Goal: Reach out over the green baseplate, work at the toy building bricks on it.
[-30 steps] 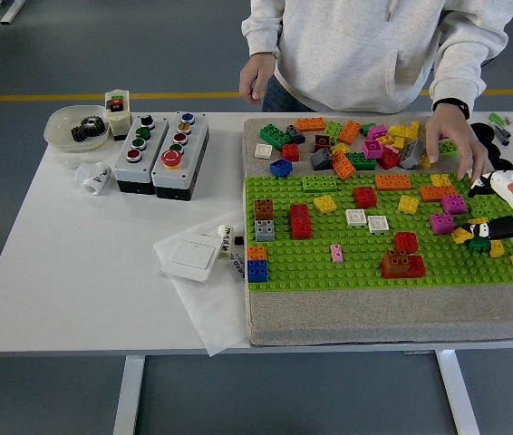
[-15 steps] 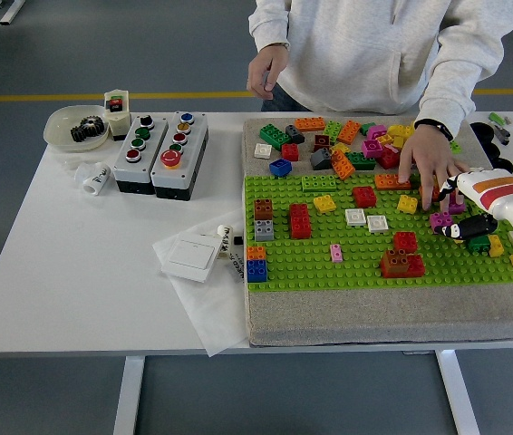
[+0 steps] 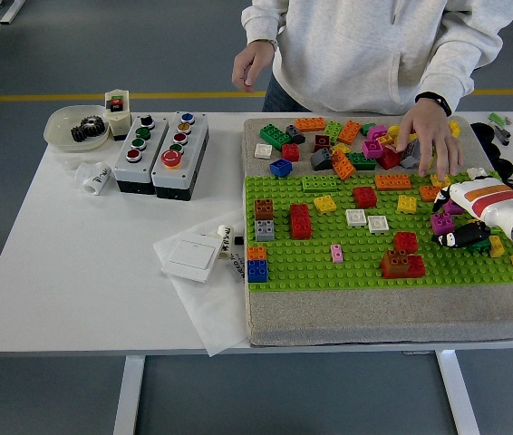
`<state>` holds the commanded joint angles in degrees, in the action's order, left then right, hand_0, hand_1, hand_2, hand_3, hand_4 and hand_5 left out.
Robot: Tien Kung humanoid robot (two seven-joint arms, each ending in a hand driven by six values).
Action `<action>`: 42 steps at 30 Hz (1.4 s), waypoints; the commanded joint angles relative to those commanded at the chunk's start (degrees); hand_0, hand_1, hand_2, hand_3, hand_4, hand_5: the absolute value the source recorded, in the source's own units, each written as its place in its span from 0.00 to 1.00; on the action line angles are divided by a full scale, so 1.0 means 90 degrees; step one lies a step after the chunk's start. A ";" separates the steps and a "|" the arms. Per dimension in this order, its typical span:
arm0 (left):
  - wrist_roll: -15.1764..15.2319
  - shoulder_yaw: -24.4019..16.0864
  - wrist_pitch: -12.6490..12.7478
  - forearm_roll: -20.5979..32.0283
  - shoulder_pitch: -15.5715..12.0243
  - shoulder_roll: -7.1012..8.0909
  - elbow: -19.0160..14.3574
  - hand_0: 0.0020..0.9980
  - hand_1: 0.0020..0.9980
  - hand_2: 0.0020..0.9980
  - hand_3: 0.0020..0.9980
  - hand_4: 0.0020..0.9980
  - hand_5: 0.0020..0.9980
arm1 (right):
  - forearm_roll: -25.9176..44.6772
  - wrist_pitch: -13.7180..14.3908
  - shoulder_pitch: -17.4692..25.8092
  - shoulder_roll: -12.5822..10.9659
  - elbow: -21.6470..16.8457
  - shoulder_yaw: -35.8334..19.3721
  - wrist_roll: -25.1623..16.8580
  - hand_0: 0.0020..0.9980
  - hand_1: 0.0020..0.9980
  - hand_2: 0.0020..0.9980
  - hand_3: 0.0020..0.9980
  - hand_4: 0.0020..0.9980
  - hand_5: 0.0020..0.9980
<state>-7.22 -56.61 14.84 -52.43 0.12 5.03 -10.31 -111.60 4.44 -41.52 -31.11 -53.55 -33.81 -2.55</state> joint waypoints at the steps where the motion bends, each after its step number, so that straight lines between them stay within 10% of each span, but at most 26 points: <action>1: -0.0001 -0.0004 -0.0001 -0.0006 0.0001 0.0000 0.0000 0.76 0.79 0.85 0.75 0.78 0.70 | 0.0001 0.0002 -0.0005 0.0005 0.0007 0.0003 -0.0002 0.67 0.65 0.71 0.64 0.87 0.36; 42: 0.0041 0.0117 0.0022 0.0188 0.0070 -0.0014 0.0000 0.76 0.79 0.85 0.75 0.79 0.69 | -0.0597 0.0254 -0.0200 0.0170 0.0391 0.0445 -0.0179 0.45 0.44 0.52 0.49 0.71 0.36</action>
<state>-6.85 -55.56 15.03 -50.74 0.75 4.90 -10.31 -116.97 6.73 -43.32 -29.58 -50.03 -29.80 -4.16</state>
